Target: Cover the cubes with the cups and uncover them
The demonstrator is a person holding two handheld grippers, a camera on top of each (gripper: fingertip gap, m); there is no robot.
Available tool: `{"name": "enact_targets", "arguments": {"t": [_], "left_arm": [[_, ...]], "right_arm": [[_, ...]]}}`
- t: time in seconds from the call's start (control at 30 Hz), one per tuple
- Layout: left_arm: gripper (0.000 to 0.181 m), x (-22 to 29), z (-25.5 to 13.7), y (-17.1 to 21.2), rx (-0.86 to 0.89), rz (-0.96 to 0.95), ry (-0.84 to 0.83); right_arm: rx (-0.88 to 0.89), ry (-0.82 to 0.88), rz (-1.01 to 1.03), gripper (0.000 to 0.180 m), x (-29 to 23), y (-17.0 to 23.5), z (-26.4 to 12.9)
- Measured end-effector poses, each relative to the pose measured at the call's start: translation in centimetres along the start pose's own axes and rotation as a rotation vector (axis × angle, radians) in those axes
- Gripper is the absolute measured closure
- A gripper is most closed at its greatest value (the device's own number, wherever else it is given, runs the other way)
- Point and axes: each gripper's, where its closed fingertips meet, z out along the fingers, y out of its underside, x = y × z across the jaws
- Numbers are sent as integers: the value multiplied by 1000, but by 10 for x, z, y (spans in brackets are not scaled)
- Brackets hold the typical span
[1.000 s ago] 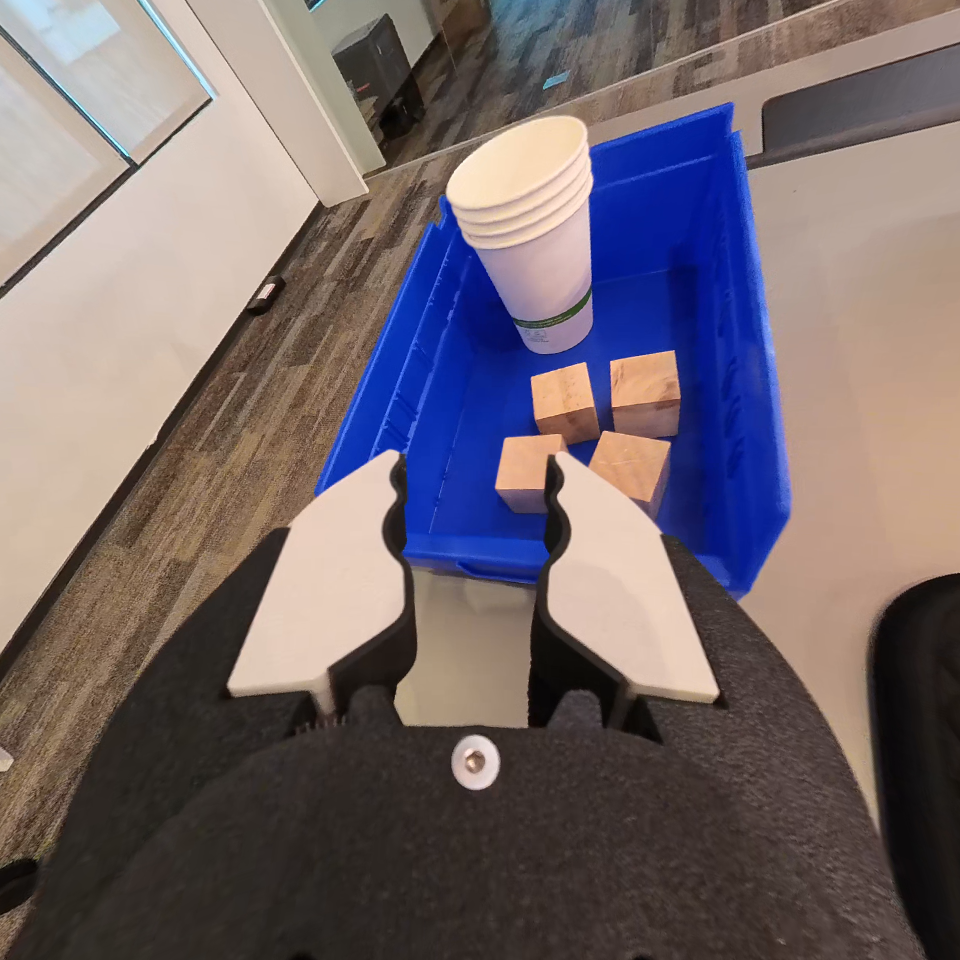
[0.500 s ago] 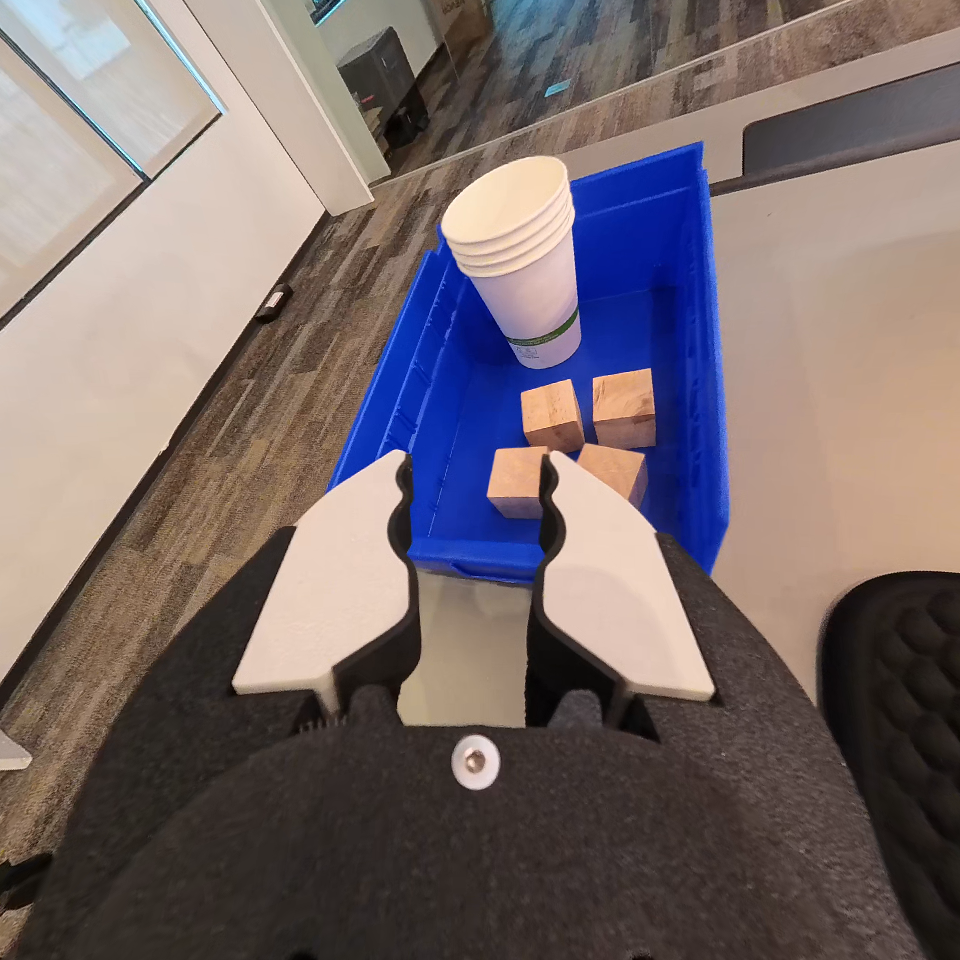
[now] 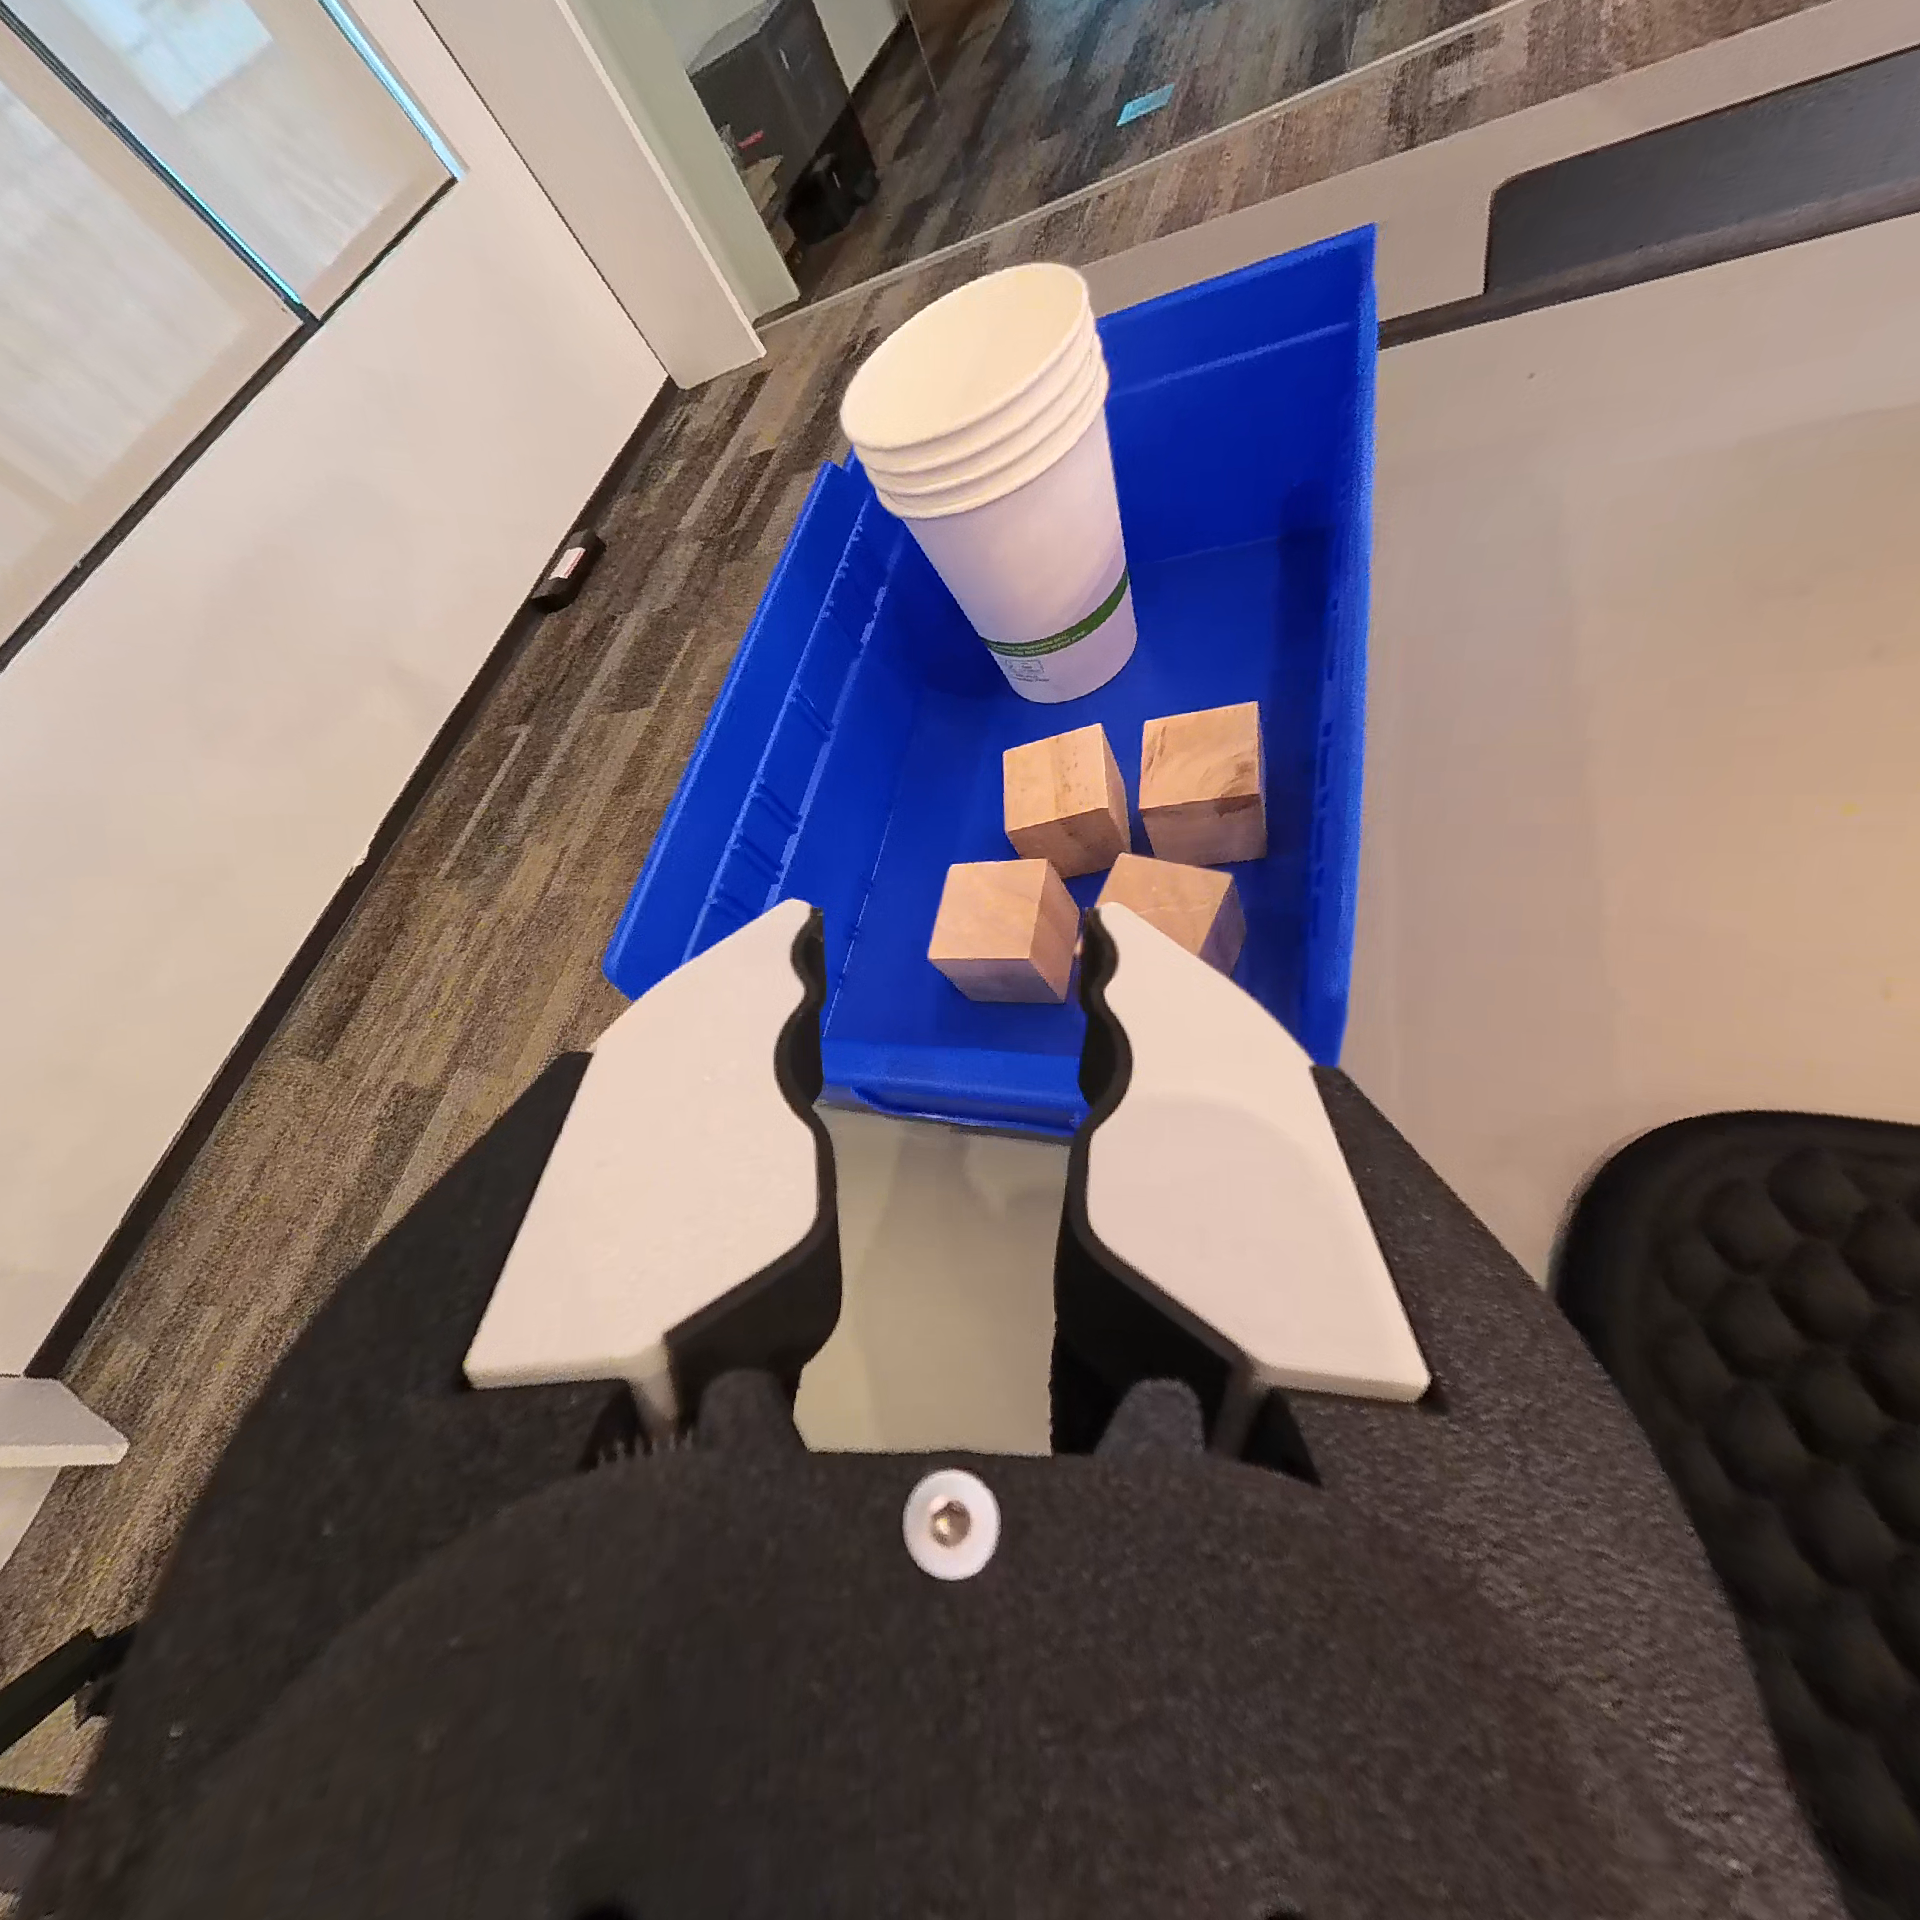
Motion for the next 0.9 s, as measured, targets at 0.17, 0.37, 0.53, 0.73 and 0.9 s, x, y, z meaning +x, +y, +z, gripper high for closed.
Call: {"name": "enact_targets", "arguments": {"t": [0.17, 0.37, 0.53, 0.73, 0.9], "left_arm": [[135, 11, -4, -8, 3, 5, -7], [135, 19, -8, -14, 2, 25, -16], [135, 21, -12, -18, 6, 39, -30], [136, 20, -12, -19, 1, 42, -40], [136, 23, -11, -16, 1, 42, -37]], "right_arm": [[-5, 0, -29, 172, 20, 4, -2], [-25, -9, -47, 172, 42, 7, -3], [-28, -18, -68, 173, 59, 8, -4], [-26, -26, -94, 173, 73, 9, -5], [-37, -38, -159, 172, 79, 6, -4]]}}
